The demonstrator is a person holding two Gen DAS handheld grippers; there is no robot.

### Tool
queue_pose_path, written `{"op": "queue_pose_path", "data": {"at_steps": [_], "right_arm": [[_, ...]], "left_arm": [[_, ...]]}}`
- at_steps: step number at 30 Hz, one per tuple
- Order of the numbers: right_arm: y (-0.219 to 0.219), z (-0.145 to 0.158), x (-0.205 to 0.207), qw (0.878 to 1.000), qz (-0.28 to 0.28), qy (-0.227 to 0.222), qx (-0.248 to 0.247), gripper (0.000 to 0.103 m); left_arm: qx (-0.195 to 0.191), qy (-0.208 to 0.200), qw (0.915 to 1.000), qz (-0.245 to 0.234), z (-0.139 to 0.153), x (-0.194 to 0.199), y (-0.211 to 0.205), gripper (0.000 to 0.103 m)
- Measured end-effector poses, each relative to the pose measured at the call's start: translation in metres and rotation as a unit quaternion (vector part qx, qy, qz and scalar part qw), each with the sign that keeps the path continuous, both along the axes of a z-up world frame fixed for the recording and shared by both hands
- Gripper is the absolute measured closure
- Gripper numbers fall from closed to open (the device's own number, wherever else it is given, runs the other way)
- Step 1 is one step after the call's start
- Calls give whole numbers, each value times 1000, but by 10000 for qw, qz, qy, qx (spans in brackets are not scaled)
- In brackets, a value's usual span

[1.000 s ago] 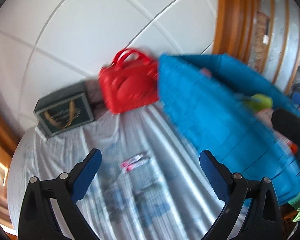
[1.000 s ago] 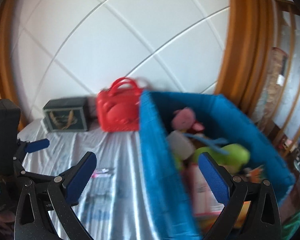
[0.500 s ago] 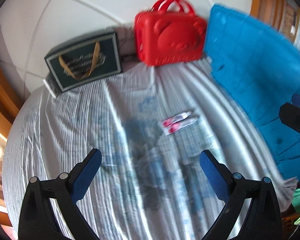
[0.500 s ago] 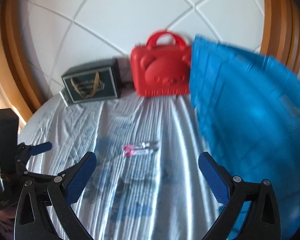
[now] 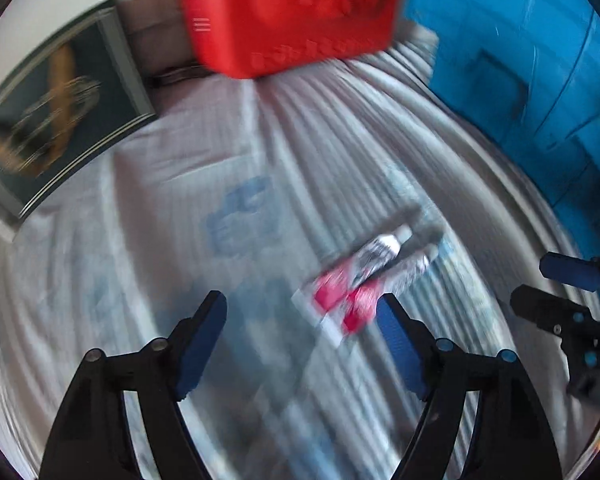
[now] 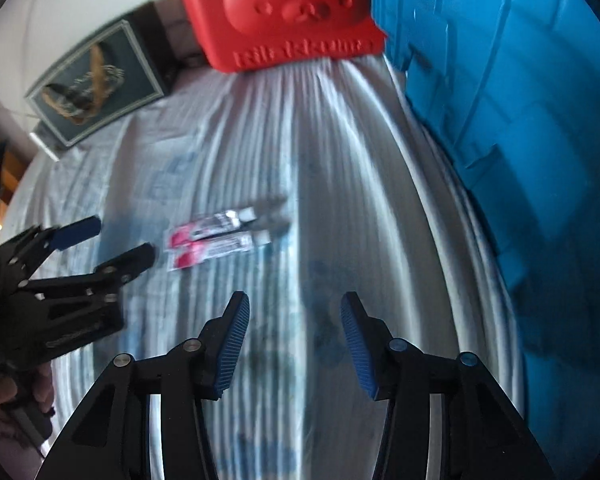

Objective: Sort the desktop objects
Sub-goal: 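Move both tools back toward the two ointment tubes on the bed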

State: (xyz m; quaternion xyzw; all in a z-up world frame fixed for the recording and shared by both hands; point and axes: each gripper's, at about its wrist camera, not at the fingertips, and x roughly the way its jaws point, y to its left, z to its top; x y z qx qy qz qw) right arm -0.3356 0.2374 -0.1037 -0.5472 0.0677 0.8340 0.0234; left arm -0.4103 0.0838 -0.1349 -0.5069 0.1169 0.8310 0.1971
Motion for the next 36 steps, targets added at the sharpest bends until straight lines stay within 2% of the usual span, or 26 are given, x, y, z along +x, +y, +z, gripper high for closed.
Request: {"op": "queue_pose_path", "data": {"at_steps": [2,3,4,6,7,8,9,13,15,17,18,19,22,25,29,31,32,33,35,36], "right_arm": [[0,-9,-8,10000,39,-88,9,55],[-1,-15,-11,9999,88,-123,-33,55],[-3,-19,-15,9997,158,-161,-76,55],[-12,-30,-24,9990,341,-235,-154,55],[-14,-32,-27,9987,403,-231,-199,55],[-18,-35,-33,9985,460,-187,-212,55],[-23,-37,-42,9983,542,-115,-163,55],[-35,-47,-69,9972,734,-82,-107,55],[-36,-46,-76,9975,681,-40,-173,55],[-35,-45,-76,9970,630,-52,-442,46],[-35,-45,-75,9968,595,-51,-538,33],[-36,-46,-75,9966,587,-48,-569,28],[-43,-48,-73,9970,685,-81,-359,29],[-50,-50,-75,9952,977,-26,81,29],[-34,-43,-75,9943,1056,129,35,29],[-28,-41,-76,9940,1084,135,26,29],[-25,-40,-78,9942,1067,129,76,29],[-20,-39,-79,9946,1024,124,114,29],[-13,-38,-79,9951,977,127,83,39],[-11,-37,-80,9947,1013,131,71,53]], "left_arm": [[-107,-50,9996,-246,-14,-8,18,27],[64,36,9995,-293,-13,-8,20,34],[113,26,9996,-256,-13,-10,20,37],[115,-120,9998,78,-16,-15,12,54],[121,-242,9991,335,-21,-16,1,58],[192,-164,9983,533,-21,-12,-10,63],[151,-106,9978,640,-21,-8,-18,64],[28,-219,9944,1033,-21,14,-48,64],[118,-332,9930,1132,-20,20,-60,65],[270,-356,9913,1235,-18,18,-68,65],[326,-337,9905,1290,-16,15,-71,65],[332,-318,9901,1323,-13,13,-71,65],[257,-152,9913,1278,-7,1,-69,64],[224,-47,9938,1088,-5,-5,-62,64],[315,1,9955,889,-2,-26,-48,64],[345,-29,9962,805,-3,-34,-35,54],[346,-33,9964,776,-7,-39,-29,43],[305,-22,9966,760,-11,-44,-24,39],[238,-32,9975,664,-21,-48,-15,40],[176,95,9976,656,-23,-46,-13,46]]}}
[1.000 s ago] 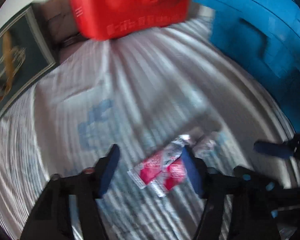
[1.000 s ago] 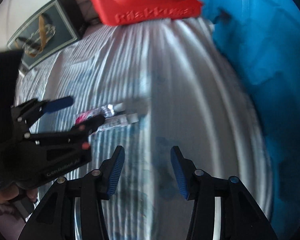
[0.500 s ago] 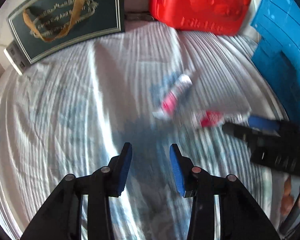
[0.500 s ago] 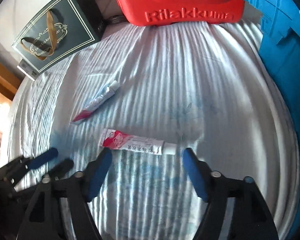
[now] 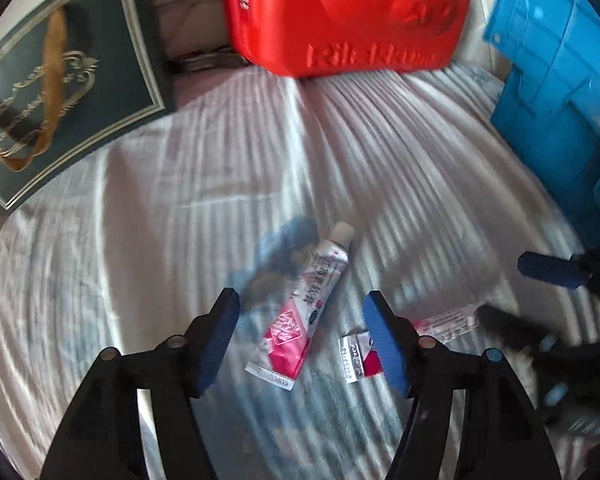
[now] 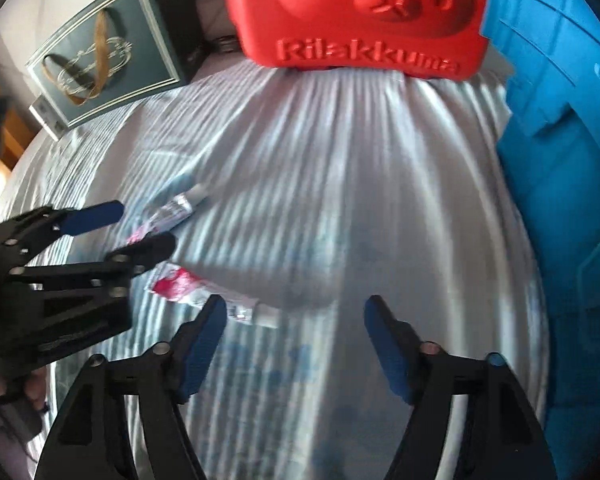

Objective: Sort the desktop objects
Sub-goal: 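Move both tools back toward the two ointment tubes on the bed, then grasp one ointment tube with the left tool while the right tool grasps the other tube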

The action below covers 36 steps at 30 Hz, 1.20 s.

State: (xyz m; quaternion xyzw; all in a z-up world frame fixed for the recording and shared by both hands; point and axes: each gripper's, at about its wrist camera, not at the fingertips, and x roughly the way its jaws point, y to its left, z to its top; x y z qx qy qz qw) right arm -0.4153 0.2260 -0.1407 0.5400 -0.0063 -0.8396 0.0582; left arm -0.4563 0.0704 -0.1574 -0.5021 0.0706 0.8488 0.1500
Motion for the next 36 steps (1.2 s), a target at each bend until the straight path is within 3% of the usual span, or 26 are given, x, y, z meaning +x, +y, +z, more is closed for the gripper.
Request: {"op": "queue_pose_path", "data": {"at_steps": [1,3,4,8,11,13,17,21,23,26,29,32,34,36], "right_arm": [[-1,1,-1,10000,73,11,2,58],[-7,1,-1,9995,307,39,-42,58],[-10,1,-2,9992,396,45,-74,58],[-24,-4,-11,9974,663,134,-255,57],[-30,-13,-15,9952,743,-130,-616,56],[-36,-12,-7,9944,859,-220,-584,57],[-55,-12,23,9852,1220,-568,-1057,57],[-58,-4,28,9915,1025,-382,-711,57],[-54,-2,20,9937,812,-381,-678,57],[-54,-2,8,9962,557,-428,-509,58],[-61,-8,-2,9972,391,-482,-423,59],[-65,-13,-4,9982,331,-409,-273,70],[-72,-14,-2,9986,359,-382,10,85],[-72,-13,3,9982,409,-436,-12,86]], "left_arm": [[-2,94,9999,-35,0,6,-1,52],[39,84,10000,31,3,15,-7,79],[82,28,9999,114,4,20,-14,81],[229,-122,9980,583,6,48,-46,82],[275,-252,9961,805,7,71,-64,82],[330,-354,9949,889,7,87,-70,82],[473,-482,9928,992,8,108,-77,82],[426,-417,9938,938,13,112,-74,82],[283,-352,9947,925,14,107,-70,82],[278,-540,9940,912,5,97,-65,82],[350,-457,9949,827,6,96,-63,82],[429,-466,9937,927,6,93,-65,84],[399,-462,9933,980,6,93,-66,84],[358,-414,9934,1011,7,95,-62,84]]}}
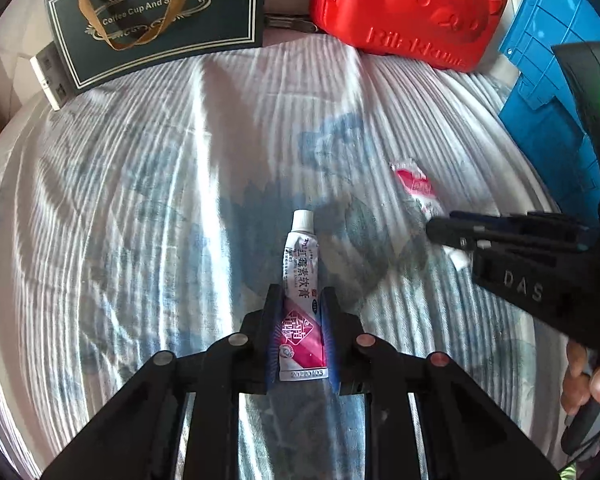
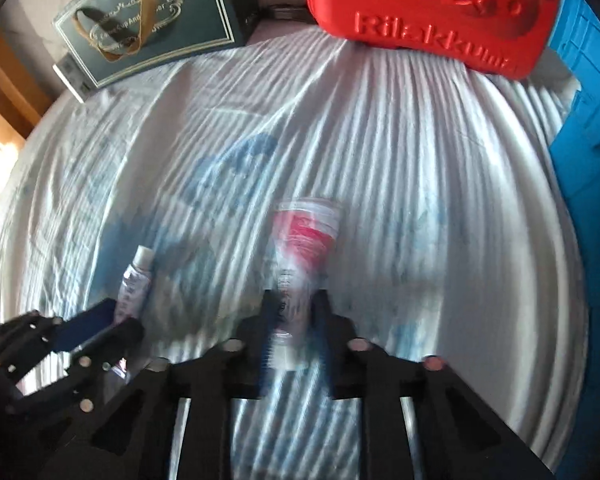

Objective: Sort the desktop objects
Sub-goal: 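Grasp one ointment tube with the left tool while the right tool grasps the other tube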

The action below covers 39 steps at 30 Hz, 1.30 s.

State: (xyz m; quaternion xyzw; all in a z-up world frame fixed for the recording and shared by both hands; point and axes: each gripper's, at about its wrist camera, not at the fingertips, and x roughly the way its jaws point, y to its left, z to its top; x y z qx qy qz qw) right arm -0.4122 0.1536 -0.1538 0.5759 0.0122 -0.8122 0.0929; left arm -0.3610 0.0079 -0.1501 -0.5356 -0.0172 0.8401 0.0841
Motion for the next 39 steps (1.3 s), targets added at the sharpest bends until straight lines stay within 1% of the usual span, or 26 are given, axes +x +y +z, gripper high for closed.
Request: {"op": "queue_pose_path", "data": {"at_steps": [2,4,7,8,9,10,11,14,17,19,20,22,24,26,29,32,34,36,37,38,39], "right_arm": [[2,2,8,10000,19,-32,-86,86],[6,8,20,9999,43,-1,-155,86],[5,25,39,9997,98,126,-202,86],[1,29,46,9996,143,193,-172,86],[-1,40,56,9993,197,289,-134,86],[-2,45,61,9991,218,344,-121,86],[-4,58,72,9985,259,478,-84,86],[-5,84,87,9967,286,760,-51,86],[-3,107,111,9946,273,998,-5,86],[0,116,125,9946,222,1018,15,86],[4,118,131,9946,198,1018,13,86],[10,114,141,9953,116,963,19,86],[13,103,144,9963,53,862,-15,86],[16,89,144,9974,-2,726,-49,86],[20,76,142,9982,-30,578,-166,86],[18,62,130,9987,6,467,-219,86],[16,53,119,9989,38,410,-240,86],[13,43,105,9991,78,334,-251,86],[13,39,101,9991,95,318,-246,86],[12,35,96,9992,106,304,-238,86],[11,30,91,9993,117,276,-230,86]], "left_arm": [[-39,48,10000,15,4,5,2,84],[10,93,10000,31,9,10,3,84],[-32,245,9997,11,23,20,6,85],[-43,307,9995,5,29,24,6,88],[-49,386,9992,-14,37,28,7,90],[-49,477,9988,-19,46,33,6,90],[-31,597,9982,-16,56,39,6,90],[-29,904,9959,-43,85,55,7,90],[-30,1140,9934,-94,106,74,5,90],[132,1190,9928,-88,113,83,-6,90],[196,1146,9932,-85,113,87,-10,90],[196,971,9951,8,105,94,-19,85],[132,793,9967,120,92,98,-26,69],[99,579,9981,208,76,98,-29,59],[83,444,9987,232,62,91,-24,59],[43,475,9988,123,52,75,-12,59],[-104,468,9988,67,44,62,-2,59],[-169,379,9991,45,33,49,7,59],[-214,310,9993,62,26,42,10,61],[-229,246,9994,74,19,35,11,65],[-237,184,9995,85,14,31,12,65]]}}
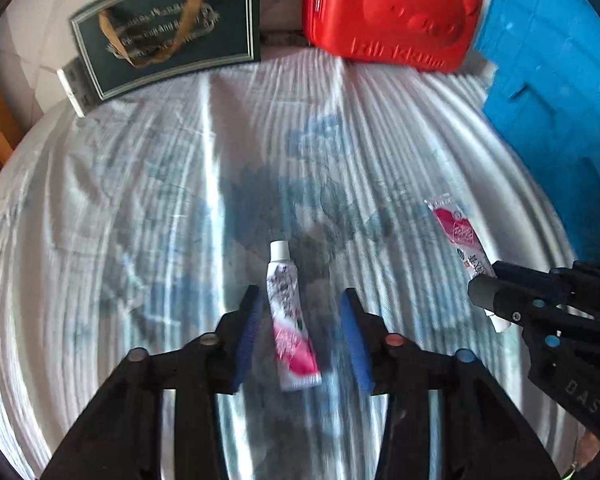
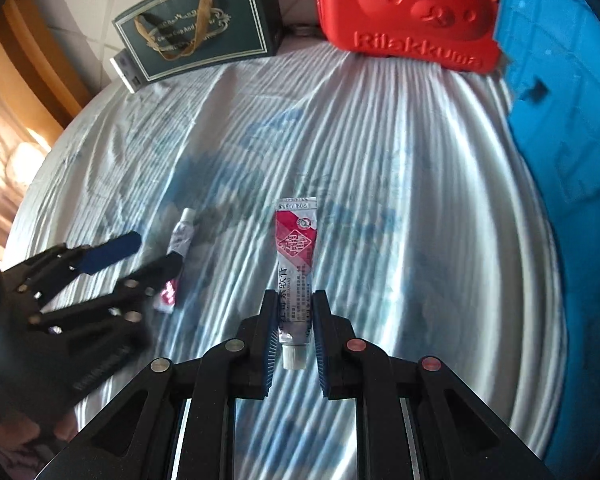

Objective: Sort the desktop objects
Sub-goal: 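Grasp one ointment tube with the left tool while the right tool grasps the other tube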

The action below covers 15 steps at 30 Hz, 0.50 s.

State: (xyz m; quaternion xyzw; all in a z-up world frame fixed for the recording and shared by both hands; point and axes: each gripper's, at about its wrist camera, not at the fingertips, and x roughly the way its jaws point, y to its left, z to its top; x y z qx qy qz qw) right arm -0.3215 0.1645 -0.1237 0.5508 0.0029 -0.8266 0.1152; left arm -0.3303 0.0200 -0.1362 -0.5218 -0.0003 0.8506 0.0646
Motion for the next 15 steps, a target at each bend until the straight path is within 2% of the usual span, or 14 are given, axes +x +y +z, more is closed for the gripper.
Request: {"op": "queue_pose_path", "data": {"at_steps": [2,4,6,11,15], "right_arm": [[-1,-8,-8,10000,17,-45,14,86],[-4,-16,-12,9999,52,-97,54,86],[-6,-21,-14,9998,77,-152,62,86],[-14,-17,-5,9997,176,-124,89,86],[-19,1,10,9997,214,30,121,86]], "left_arm": [[-25,-136,9999,76,-13,-11,-1,65],[-78,3,9999,105,-17,-14,0,68],[-90,65,9999,73,-16,-14,1,85],[10,-47,9999,130,-12,2,0,85],[-39,126,9999,73,10,26,-1,85]]}}
